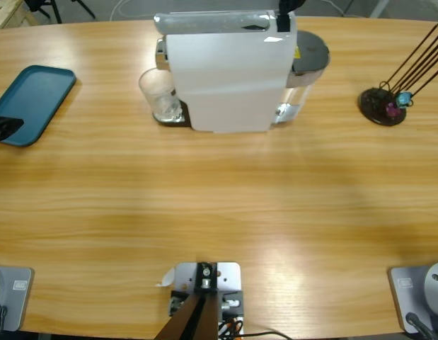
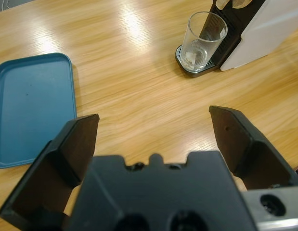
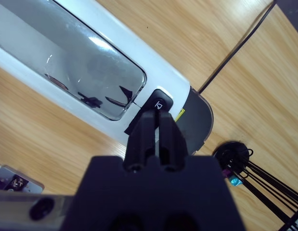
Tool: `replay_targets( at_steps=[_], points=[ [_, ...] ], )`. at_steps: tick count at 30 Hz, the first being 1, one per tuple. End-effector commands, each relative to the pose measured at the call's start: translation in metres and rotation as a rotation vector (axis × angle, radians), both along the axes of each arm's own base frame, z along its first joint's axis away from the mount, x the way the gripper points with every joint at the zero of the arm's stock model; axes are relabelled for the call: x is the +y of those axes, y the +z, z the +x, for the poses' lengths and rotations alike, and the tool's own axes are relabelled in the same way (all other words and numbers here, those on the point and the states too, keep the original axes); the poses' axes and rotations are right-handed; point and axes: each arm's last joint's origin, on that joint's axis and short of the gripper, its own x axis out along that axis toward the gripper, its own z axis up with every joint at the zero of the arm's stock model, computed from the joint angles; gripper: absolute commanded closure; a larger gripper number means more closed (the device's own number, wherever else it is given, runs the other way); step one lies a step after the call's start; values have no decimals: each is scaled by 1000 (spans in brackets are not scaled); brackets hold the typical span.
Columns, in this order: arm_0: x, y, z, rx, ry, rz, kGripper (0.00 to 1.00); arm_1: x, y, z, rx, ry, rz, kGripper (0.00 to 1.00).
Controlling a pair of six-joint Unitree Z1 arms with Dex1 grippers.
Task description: Pour coffee
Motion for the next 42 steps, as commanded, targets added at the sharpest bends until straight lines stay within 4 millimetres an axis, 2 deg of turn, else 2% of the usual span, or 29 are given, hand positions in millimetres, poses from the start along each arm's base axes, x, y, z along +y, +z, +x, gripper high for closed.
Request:
replay_targets(
  at_steps=[1, 12, 22, 27, 33, 38, 42],
  points=[
    [4, -9, -6, 13, 5, -10, 0, 26, -63, 8, 164, 34, -92, 1000],
    [4, -9, -6, 13, 5, -10, 0, 32, -66, 9, 162, 43, -91, 1000],
    [4, -9, -6, 13, 5, -10, 0, 37, -55, 15, 127, 54, -80, 1000],
    [4, -9, -6, 13, 5, -10, 0, 29, -52, 14, 128, 45, -96, 1000],
    [4, -9, -6, 12, 5, -11, 0, 8, -32, 19, 68, 1, -92, 1000],
    [4, -9, -6, 14, 5, -10, 0, 7, -29, 19, 58, 0, -92, 1000],
    [4, -9, -6, 14, 5, -10, 0, -4, 10, 7, -35, -13, -44, 1000]
  ],
)
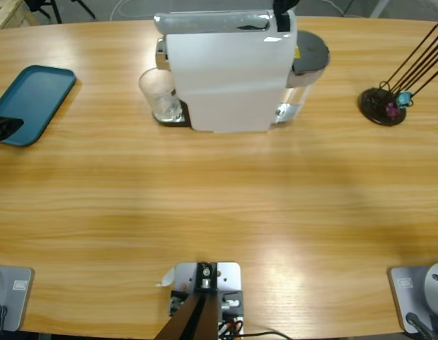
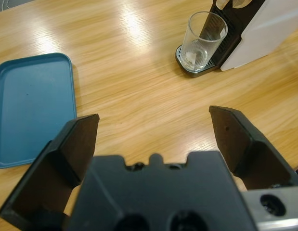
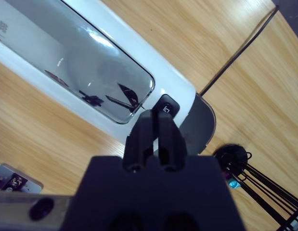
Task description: Pour coffee
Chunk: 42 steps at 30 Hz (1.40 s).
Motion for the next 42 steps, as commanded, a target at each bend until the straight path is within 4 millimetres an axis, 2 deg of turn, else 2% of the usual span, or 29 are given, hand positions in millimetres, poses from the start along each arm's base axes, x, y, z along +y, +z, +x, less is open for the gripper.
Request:
replay_targets(
  at_steps=[1, 2, 3, 4, 5, 13, 42],
  points=[
    [4, -9, -6, 13, 5, -10, 0, -12, 16, 2, -40, -30, -18, 805],
    [4, -9, -6, 13, 5, -10, 0, -14, 22, -1, -50, -31, -9, 355],
    [4, -9, -6, 14, 4, -11, 0, -15, 27, -2, -56, -31, -4, 129],
    [4, -9, -6, 14, 4, -11, 0, -15, 29, -3, -58, -31, -2, 20],
    [4, -9, -6, 14, 4, -11, 0, -16, 29, -3, -58, -29, -2, 0],
    [4, -9, -6, 13, 4, -11, 0, -14, 23, -3, -17, -25, 2, 9],
    [4, -9, -6, 13, 4, -11, 0, -17, 26, -7, -16, -39, 4, 9]
  ],
)
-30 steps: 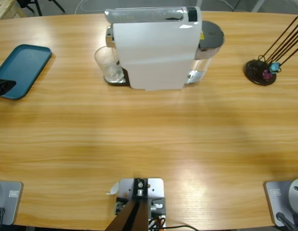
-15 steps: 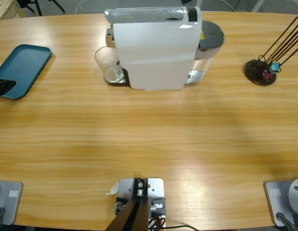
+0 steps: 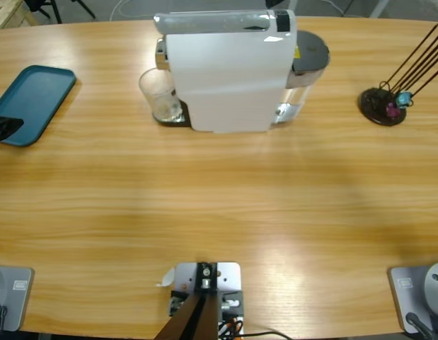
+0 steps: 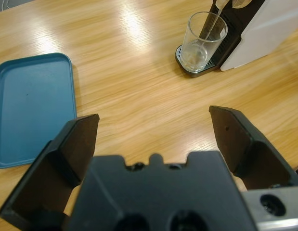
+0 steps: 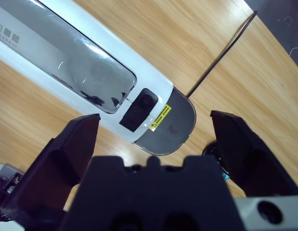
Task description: Pour coffee
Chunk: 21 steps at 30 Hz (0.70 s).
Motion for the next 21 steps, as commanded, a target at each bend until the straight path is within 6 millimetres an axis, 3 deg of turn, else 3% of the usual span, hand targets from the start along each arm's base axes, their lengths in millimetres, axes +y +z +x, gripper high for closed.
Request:
replay_targets(
  at_steps=[1, 6, 9, 11, 14, 16, 21],
  points=[
    [4, -9, -6, 13, 4, -11, 0, -3, -5, 0, 30, -16, -12, 9],
    [4, -9, -6, 12, 3, -10, 0, -5, -3, -9, 58, 3, 28, 0],
    [5, -9, -8, -1, 0, -16, 0, -14, 21, -52, -35, 45, 100, 0],
    [6, -9, -9, -9, -2, -21, 0, -23, 23, -81, -78, 61, 96, 0],
    [8, -11, -14, -47, -6, -47, 0, -40, 8, -128, -159, 82, 105, 0],
    [9, -13, -16, -65, -10, -61, 0, -68, -8, -161, -196, 52, 182, 4],
    [6, -16, -12, -55, -15, -56, 18, -127, -51, -209, -267, 39, 314, 3]
  ],
)
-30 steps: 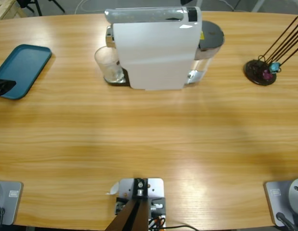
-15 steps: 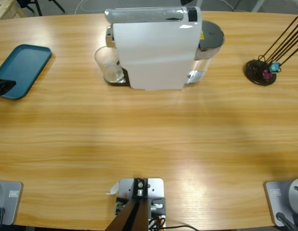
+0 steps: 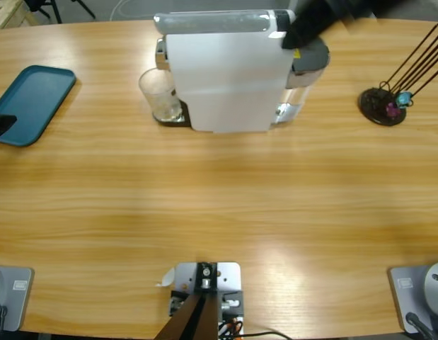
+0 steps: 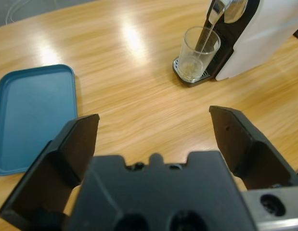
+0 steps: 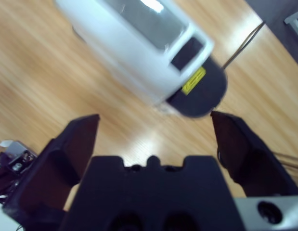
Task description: Pour coffee
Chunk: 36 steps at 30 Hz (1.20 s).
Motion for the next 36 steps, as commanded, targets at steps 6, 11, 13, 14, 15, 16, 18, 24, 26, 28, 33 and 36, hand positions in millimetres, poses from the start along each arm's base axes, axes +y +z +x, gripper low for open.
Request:
replay_targets(
  at_steps=[6, 11, 13, 14, 15, 16, 18, 24, 26, 28, 33, 36],
  points=[
    [-2, -16, 1, 21, -15, -3, 18, -102, -70, -91, -207, 32, 267, 4],
    [-3, -17, 4, 27, -21, 2, 13, -95, -97, -87, -243, 79, 264, 0],
    [-3, -17, 3, 29, -27, 0, 14, -95, -106, -87, -228, 91, 260, 0],
    [-4, -17, 4, 31, -28, 2, 15, -95, -109, -88, -223, 93, 257, 0],
    [-4, -17, 5, 34, -29, 5, 14, -97, -112, -89, -220, 92, 252, 0],
    [-5, -17, 5, 33, -31, 6, 14, -99, -115, -91, -222, 92, 251, 0],
    [-5, -17, 5, 32, -34, 6, 16, -105, -122, -96, -236, 93, 262, 0],
    [-5, -17, 5, 32, -50, 1, 13, -106, -143, -96, -237, 114, 234, 9],
    [-6, -17, 5, 30, -58, 2, 13, -105, -143, -96, -239, 123, 229, 9],
    [-6, -16, 4, 29, -59, 1, 13, -105, -142, -96, -246, 132, 223, 8],
    [-6, -16, 5, 28, -61, -1, 13, -105, -147, -96, -240, 138, 219, 4],
    [-7, -17, 6, 31, -64, 5, 13, -107, -154, -98, -240, 127, 235, 0]
  ],
)
